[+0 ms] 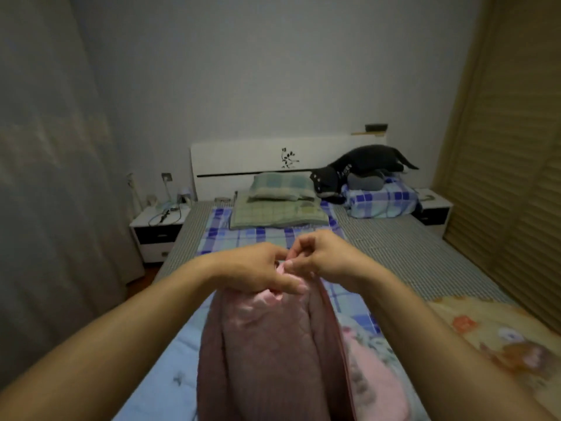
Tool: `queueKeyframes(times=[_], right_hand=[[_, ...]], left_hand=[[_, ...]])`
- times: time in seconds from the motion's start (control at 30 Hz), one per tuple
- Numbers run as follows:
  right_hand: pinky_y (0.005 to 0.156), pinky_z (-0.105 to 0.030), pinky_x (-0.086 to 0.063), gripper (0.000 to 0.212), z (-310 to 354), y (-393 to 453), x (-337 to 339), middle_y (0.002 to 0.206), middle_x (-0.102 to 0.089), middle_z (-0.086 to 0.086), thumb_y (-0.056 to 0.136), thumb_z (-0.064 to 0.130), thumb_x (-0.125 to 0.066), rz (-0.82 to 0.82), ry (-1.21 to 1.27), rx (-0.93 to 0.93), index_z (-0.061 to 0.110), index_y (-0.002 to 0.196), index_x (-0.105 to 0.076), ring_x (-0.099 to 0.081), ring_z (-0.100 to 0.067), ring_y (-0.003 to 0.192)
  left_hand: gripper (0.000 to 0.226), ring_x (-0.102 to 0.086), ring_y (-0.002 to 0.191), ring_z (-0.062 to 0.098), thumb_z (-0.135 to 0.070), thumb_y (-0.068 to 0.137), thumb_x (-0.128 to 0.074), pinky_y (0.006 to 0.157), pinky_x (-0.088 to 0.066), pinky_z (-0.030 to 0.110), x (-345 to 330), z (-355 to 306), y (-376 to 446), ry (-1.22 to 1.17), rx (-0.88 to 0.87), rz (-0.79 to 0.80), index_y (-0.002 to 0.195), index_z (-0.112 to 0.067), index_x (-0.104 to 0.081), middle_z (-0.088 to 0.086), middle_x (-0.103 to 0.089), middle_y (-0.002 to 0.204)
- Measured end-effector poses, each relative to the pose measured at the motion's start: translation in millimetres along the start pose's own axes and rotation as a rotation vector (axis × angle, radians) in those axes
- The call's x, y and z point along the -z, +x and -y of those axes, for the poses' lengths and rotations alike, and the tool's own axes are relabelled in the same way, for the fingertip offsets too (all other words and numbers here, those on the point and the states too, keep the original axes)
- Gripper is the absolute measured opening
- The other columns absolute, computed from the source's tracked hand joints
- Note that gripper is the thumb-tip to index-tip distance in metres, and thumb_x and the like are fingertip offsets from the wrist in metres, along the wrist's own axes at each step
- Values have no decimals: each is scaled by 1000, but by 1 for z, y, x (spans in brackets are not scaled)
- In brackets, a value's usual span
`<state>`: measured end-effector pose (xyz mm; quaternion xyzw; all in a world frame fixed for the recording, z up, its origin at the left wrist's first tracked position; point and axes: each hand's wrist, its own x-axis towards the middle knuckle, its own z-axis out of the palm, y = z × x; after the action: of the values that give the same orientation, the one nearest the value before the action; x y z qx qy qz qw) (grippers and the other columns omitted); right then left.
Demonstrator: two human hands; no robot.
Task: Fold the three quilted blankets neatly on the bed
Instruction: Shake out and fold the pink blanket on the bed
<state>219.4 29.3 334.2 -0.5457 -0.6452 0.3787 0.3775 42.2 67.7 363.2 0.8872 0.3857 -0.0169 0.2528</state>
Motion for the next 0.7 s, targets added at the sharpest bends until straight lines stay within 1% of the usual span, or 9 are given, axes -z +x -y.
queueKeyframes(times=[0.1, 0.17, 0.23, 0.27, 0.37, 0.43, 0.47, 0.6, 0.7], right_hand=[[46, -24, -31, 21, -13, -6, -7, 50, -52, 6, 79, 11, -81, -41, 99, -28, 14, 74, -61, -42, -7, 47], [49, -23, -36, 20, -26, -17, -15, 55, -53, 5, 81, 6, -78, -62, 273, -1, 12, 83, -60, -46, -8, 51], [67, -22, -51, 26, -48, -35, -24, 78, -66, 2, 81, -1, -76, -66, 357, 21, 12, 99, -62, -63, -9, 72], [78, -24, -55, 32, -62, -46, -29, 90, -69, 1, 79, -2, -76, -87, 298, 30, 13, 104, -64, -66, -10, 84], [89, -36, -56, 31, -108, -66, -47, 96, -71, 3, 79, 2, -76, -202, 4, 10, 27, 97, -72, -67, -10, 92], [87, -38, -54, 26, -127, -69, -51, 91, -69, 8, 82, 10, -76, -321, -109, -11, 35, 89, -74, -66, -7, 88], [86, -37, -54, 21, -130, -68, -51, 88, -68, 10, 83, 13, -75, -372, -132, -12, 33, 88, -76, -65, -5, 87], [76, -19, -49, 15, -124, -73, -63, 85, -62, 15, 87, 15, -68, -490, -184, 94, 30, 86, -72, -61, -3, 83], [67, -9, -41, 17, -120, -80, -77, 80, -57, 17, 94, 15, -57, -530, -219, 116, 30, 85, -57, -56, 1, 77]], left_hand=[[29, -58, 60, 5, -55, 85, -69, 65, -46, 28, -6, 5, 2, 100, 40, -27, 69, -30, -69, -1, -71, 74], [28, -57, 58, 4, -49, 89, -67, 64, -47, 29, -9, 7, -1, 109, 40, -38, 69, -30, -69, -2, -70, 71], [24, -63, 61, 4, -45, 92, -65, 67, -52, 32, -14, 9, -5, 132, 51, -98, 78, -27, -71, -9, -70, 68], [22, -64, 62, 3, -45, 92, -64, 68, -55, 34, -17, 11, -9, 147, 60, -154, 81, -27, -72, -13, -70, 66], [12, -63, 61, -5, -38, 93, -63, 70, -55, 30, -22, 17, -21, 168, 83, -293, 90, -32, -73, -21, -68, 64], [13, -63, 62, -9, -32, 94, -61, 72, -55, 28, -23, 16, -29, 204, 59, -355, 97, -33, -74, -22, -69, 63], [15, -63, 63, -8, -31, 95, -60, 72, -56, 28, -24, 15, -31, 225, 44, -381, 100, -34, -74, -21, -67, 60], [19, -67, 75, 4, -35, 95, -61, 75, -56, 32, -25, 12, -34, 362, -63, -539, 109, -35, -74, -30, -49, 53], [18, -69, 70, 12, -35, 93, -66, 66, -57, 33, -25, 16, -38, 473, -256, -685, 107, -33, -75, -19, -67, 68]])
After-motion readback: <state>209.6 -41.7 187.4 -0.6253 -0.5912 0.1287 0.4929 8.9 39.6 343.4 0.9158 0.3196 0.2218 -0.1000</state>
